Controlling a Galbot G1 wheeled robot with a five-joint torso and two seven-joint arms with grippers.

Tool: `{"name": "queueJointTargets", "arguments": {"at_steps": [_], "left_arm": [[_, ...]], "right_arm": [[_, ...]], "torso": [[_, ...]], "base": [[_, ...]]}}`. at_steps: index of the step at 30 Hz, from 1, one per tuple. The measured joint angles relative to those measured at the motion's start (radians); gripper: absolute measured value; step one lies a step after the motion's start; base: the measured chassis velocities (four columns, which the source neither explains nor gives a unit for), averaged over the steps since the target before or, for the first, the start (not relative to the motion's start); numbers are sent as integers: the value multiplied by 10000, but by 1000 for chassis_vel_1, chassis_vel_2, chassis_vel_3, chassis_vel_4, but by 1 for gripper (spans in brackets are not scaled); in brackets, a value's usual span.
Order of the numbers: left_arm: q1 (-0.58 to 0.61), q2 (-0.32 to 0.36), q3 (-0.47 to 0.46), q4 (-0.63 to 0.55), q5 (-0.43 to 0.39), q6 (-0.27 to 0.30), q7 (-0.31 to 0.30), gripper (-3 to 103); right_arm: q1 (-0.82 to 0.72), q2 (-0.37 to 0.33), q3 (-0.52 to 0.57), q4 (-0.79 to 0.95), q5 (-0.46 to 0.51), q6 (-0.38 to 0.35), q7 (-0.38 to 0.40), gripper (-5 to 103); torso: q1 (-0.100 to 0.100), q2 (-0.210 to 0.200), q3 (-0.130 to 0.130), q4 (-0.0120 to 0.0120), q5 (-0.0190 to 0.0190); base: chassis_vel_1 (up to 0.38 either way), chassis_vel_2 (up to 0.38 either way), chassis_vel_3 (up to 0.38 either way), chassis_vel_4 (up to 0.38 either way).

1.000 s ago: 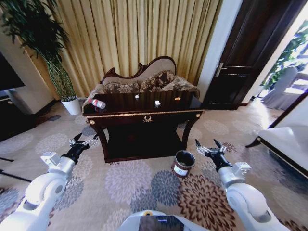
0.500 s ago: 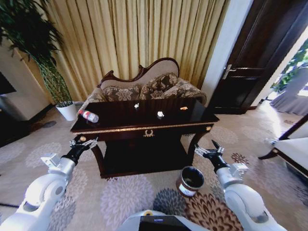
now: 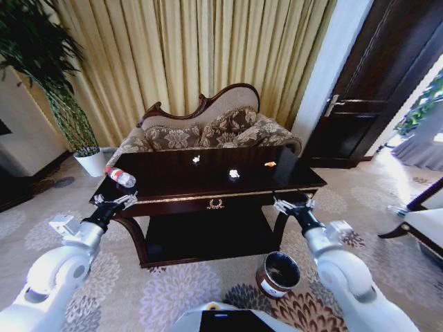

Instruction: Move to the front of the table and place the trash on the table into the trash bin.

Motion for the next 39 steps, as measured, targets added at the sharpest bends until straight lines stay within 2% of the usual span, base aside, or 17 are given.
{"name": "queueJointTargets", "arguments": {"at_steps": [5, 7, 8, 10, 11, 13, 17, 19, 20, 23, 27, 31, 39], "left_arm": [[229, 12, -174, 7, -4, 0, -5, 100], [368, -11, -245, 21, -3, -1, -4, 100], [368, -11, -245, 21, -3, -1, -4, 100], [396, -25, -251, 105, 6, -1, -13, 100], [396, -25, -251, 105, 6, -1, -13, 100], [379, -26, -252, 187, -15, 2, -23, 100], [329, -2, -243, 253, -31, 13, -53, 100], [240, 19, -185, 317, -55, 45, -93, 100], [240, 19, -185, 317, -55, 45, -93, 100], [143, 25, -85, 404, -64, 82, -137, 100], [151, 4, -53, 428, -64, 94, -161, 100], [248, -41, -90, 428, -39, 88, -115, 100], [272, -253, -203, 400, 34, 12, 98, 100]], "right_arm": [[970, -697, -474, -720, 387, -221, 82, 100], [2113, -1224, -991, -1462, 837, -368, 121, 100], [2113, -1224, -991, -1462, 837, -368, 121, 100], [3129, -1610, -1485, -2022, 1385, -621, 119, 100], [3129, -1610, -1485, -2022, 1385, -621, 119, 100], [4403, -1890, -2358, -2741, 2002, -840, 153, 100], [5451, -1923, -3151, -3345, 2612, -1081, 319, 100], [6882, -1767, -4018, -4063, 3440, -1487, 593, 100], [6882, -1767, -4018, -4063, 3440, -1487, 593, 100], [8514, -1284, -5036, -5223, 3788, -1783, 704, 100], [9361, -834, -5614, -5988, 3826, -1957, 769, 100], [10549, -12, -6485, -7381, 3625, -2148, 837, 100], [11742, 506, -7044, -8681, 3492, -2460, 980, 100]], "torso": [[14, -9, 8, -2, -1], [18, -12, 9, 0, 2], [18, -12, 9, 0, 2], [17, -11, 7, 2, -2], [17, -11, 7, 2, -2], [12, -8, 4, 0, -3], [11, -8, 5, 0, 1], [13, -9, 6, -1, -2], [13, -9, 6, -1, -2], [13, -9, 6, 0, -3], [13, -8, 6, -1, -3], [14, -9, 6, 3, -3], [13, -8, 5, 0, -2]], "base": [[0, 0, 0, 0], [0, 0, 0, 0], [0, 0, 0, 0], [0, 0, 0, 0], [0, 0, 0, 0], [0, 0, 0, 0], [0, 0, 0, 0], [0, 0, 0, 0], [0, 0, 0, 0], [0, 0, 0, 0], [0, 0, 0, 0], [0, 0, 0, 0], [0, 0, 0, 0]]}}
